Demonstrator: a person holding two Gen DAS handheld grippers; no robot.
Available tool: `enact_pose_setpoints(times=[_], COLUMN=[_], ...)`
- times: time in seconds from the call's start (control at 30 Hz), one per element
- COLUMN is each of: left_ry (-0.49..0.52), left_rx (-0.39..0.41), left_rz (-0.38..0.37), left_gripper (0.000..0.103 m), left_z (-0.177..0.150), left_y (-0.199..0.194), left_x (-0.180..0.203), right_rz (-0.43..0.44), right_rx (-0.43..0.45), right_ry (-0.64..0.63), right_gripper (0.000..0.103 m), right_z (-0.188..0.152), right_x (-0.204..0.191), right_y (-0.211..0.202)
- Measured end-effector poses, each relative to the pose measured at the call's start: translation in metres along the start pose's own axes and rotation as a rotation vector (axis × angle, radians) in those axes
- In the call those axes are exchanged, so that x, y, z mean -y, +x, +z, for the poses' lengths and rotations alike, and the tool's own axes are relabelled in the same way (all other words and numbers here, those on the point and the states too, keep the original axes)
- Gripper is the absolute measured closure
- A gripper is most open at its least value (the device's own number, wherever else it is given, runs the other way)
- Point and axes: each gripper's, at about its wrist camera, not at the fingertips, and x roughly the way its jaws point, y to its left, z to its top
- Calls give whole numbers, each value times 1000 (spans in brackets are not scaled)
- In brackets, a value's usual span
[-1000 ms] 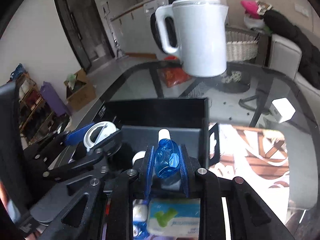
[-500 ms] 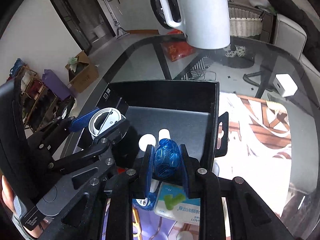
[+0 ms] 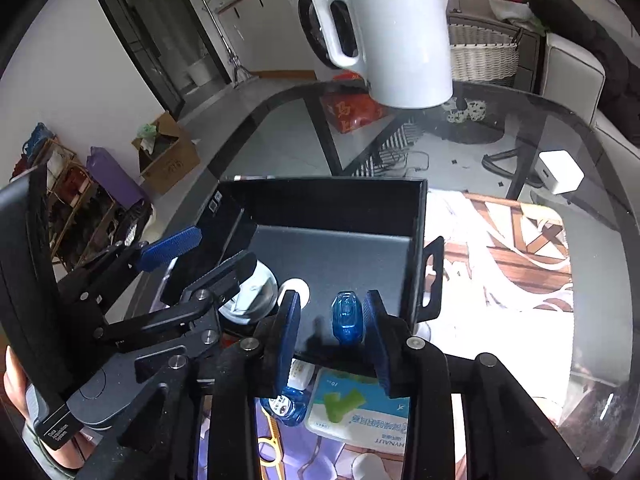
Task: Organize rigid objects
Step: 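Lower the cup into the black box and open the left tool while the right tool releases the bottle inside, then grasp the white rectangular block with the left tool while the right tool grasps the green earplug case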
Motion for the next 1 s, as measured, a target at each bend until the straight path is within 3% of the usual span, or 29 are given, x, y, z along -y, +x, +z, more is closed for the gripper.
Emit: enact_pose_setpoints(times=[0.03,0.2,0.37,0.7,0.9,1.0], left_ry=[-3,-48,-111,-144,-154,-139], left_rx=[21,131,137,-28,-156,-184], left_rz=[10,25,33,54,56,80], left_gripper=[37,34,29,28,28,28], left_z=[1,2,0,-31,-54,-63], left_y=[-4,-35,-47,-25,6,17], left_x=[-2,-21,-47,-70,-68,-64], right_rz=[-7,-36,-69,-128,-188,-217], right_rx=[28,140,194,142,9,-36], right_ry=[-2,-26,-44,-22,-12,-7], right_gripper=[70,70,70,69,69,69], right_z=[0,-4,-12,-25,-34,-41], right_x=[1,5,10,37,52,61], right_y=[-6,-33,-57,-65,-32,-11])
